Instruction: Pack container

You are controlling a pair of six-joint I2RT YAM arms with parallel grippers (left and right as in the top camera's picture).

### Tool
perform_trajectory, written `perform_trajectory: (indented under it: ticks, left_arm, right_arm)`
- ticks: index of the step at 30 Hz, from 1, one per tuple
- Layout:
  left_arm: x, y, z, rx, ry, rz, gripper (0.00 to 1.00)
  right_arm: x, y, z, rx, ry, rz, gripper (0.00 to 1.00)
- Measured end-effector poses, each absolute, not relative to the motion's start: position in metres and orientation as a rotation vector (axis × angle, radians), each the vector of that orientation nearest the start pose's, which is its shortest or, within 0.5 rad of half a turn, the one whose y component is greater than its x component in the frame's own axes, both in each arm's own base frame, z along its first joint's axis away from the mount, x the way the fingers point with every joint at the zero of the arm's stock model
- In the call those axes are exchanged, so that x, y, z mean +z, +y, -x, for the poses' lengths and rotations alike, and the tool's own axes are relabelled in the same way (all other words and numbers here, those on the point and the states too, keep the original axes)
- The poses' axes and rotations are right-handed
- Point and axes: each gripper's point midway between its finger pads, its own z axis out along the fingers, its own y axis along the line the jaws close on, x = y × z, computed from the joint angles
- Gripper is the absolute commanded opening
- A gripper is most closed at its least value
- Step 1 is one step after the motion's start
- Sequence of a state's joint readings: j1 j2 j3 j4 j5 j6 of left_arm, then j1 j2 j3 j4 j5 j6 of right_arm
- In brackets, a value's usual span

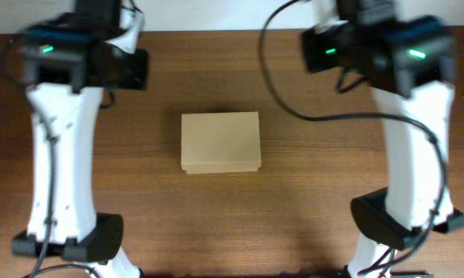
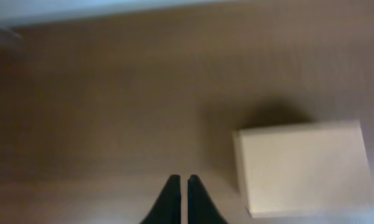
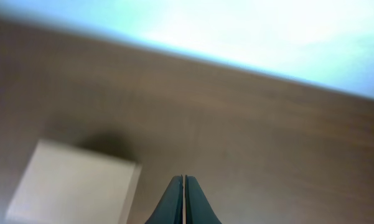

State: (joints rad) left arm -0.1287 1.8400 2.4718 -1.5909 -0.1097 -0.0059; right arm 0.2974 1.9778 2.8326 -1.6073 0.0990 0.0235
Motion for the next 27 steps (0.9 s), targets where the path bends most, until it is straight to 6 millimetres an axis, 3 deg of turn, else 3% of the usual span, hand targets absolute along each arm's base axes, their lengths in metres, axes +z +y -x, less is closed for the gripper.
perform_trajectory:
  ticks: [3,5,10,15,17,19,20,21,27]
  left_arm:
    - [0.422,-0.010,-0.385,0.116,2.318,-0.024,0.20]
    - [0.466,-0.003,-0.369,0.116,2.171,0.014,0.25]
    - [0.547,0.003,-0.321,0.096,1.891,0.050,0.38]
    - [0.601,0.007,-0.275,0.073,1.685,0.073,0.50]
    - [0.611,0.008,-0.262,0.068,1.644,0.078,0.60]
    - [0.617,0.009,-0.251,0.067,1.621,0.077,0.92]
    - [0.619,0.010,-0.247,0.064,1.613,0.081,1.00]
    - [0.620,0.010,-0.243,0.062,1.607,0.083,1.00]
    - [0.611,0.011,-0.231,0.065,1.641,0.081,1.00]
  right_arm:
    - [0.462,0.070,-0.390,0.041,2.160,0.114,0.04]
    - [0.495,0.049,-0.371,0.044,2.055,0.033,0.04]
    - [0.555,0.034,-0.317,0.082,1.849,-0.028,0.04]
    - [0.601,0.025,-0.265,0.116,1.675,-0.046,0.05]
    - [0.615,0.022,-0.249,0.130,1.617,-0.057,0.17]
    - [0.626,0.020,-0.234,0.145,1.568,-0.065,0.44]
    - [0.631,0.018,-0.226,0.145,1.546,-0.061,0.81]
    - [0.633,0.018,-0.221,0.149,1.535,-0.063,0.99]
    - [0.640,0.014,-0.197,0.152,1.495,-0.062,0.99]
